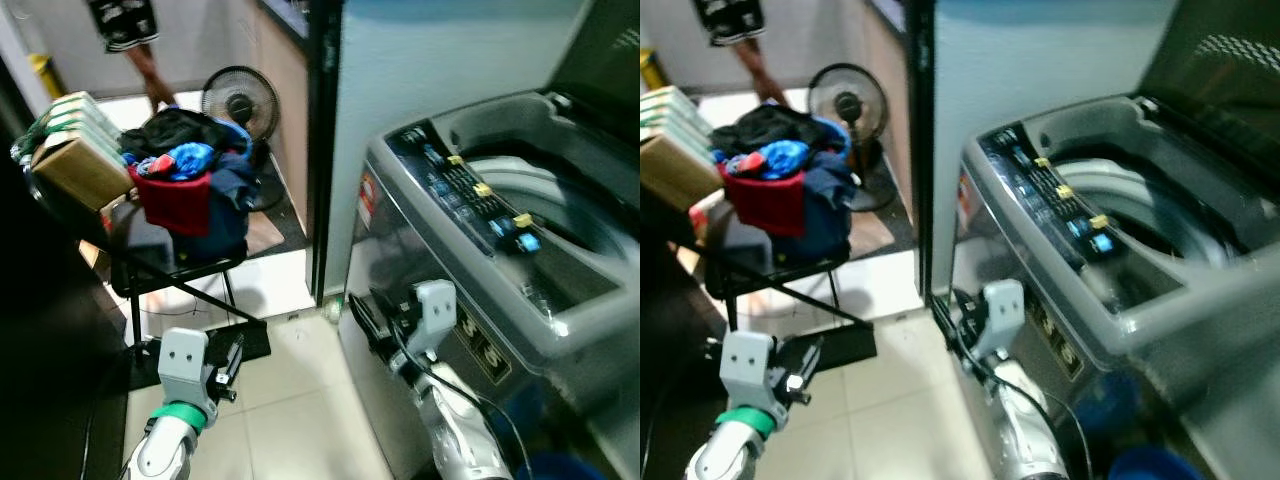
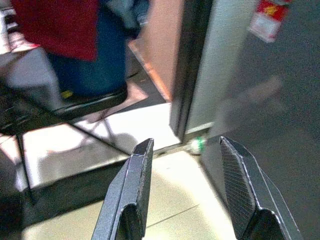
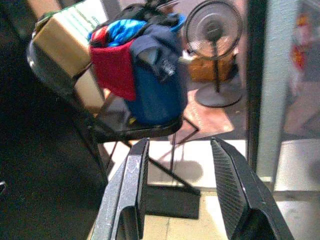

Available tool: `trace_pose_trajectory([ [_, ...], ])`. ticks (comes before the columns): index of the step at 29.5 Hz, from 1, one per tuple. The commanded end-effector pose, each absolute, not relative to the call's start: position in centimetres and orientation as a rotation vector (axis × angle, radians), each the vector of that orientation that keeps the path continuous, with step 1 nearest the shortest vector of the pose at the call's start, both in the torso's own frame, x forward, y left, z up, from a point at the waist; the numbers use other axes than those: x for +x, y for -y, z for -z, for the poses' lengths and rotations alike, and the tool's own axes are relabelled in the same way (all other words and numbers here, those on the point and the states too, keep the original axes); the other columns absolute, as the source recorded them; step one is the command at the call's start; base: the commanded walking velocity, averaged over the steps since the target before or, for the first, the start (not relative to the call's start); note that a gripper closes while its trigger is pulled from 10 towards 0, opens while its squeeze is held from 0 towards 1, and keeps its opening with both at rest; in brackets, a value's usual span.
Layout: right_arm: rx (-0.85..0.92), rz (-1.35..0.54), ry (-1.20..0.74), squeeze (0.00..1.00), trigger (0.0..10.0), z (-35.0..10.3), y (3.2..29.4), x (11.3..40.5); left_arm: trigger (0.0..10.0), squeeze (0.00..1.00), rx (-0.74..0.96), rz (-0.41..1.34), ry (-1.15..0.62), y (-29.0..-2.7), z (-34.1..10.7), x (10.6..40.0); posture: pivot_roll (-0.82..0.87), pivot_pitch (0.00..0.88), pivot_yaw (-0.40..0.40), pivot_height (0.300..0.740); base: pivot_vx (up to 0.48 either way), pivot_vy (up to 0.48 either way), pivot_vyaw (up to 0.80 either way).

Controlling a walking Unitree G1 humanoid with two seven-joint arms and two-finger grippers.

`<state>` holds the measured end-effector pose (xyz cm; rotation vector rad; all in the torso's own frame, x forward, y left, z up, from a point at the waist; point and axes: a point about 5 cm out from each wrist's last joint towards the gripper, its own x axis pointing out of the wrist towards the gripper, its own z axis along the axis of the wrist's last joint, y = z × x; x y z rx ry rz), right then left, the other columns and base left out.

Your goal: Clothes washing

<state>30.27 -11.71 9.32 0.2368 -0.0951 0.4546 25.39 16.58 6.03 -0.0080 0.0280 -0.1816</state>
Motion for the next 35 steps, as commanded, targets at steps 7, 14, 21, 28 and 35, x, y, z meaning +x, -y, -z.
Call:
trace_pose_trajectory([
  [7,0.227,-0.488,0.090,0.00,10.0,-9.1,11.1,30.2,10.0,0.00,-0.010,0.170,-0.049,-16.6,-5.7,25.2,0.05,0.000,-0.020,0.740,0.000,0.000,0.80],
  [14,0.214,-0.500,0.082,0.00,10.0,-8.7,11.3,29.8,10.0,0.00,-0.031,0.162,-0.022,-16.2,-6.5,25.5,0.06,0.000,-0.024,0.740,0.000,0.000,0.75],
  [21,0.242,-0.491,0.066,0.00,10.0,-8.5,11.1,29.9,10.0,0.00,-0.059,0.133,0.011,-16.8,-7.2,25.9,0.06,0.000,-0.014,0.740,0.197,0.000,0.09],
  [28,0.242,-0.487,0.068,0.00,10.0,-8.5,11.1,29.9,10.0,0.00,-0.060,0.138,0.015,-16.7,-7.3,26.0,0.06,0.000,-0.016,0.740,0.382,0.000,0.00],
  [35,0.214,-0.452,0.030,0.00,10.0,-7.9,11.7,30.1,10.0,0.00,-0.062,0.112,-0.003,-17.0,-6.9,25.9,0.07,0.000,-0.038,0.740,0.395,0.000,0.00],
])
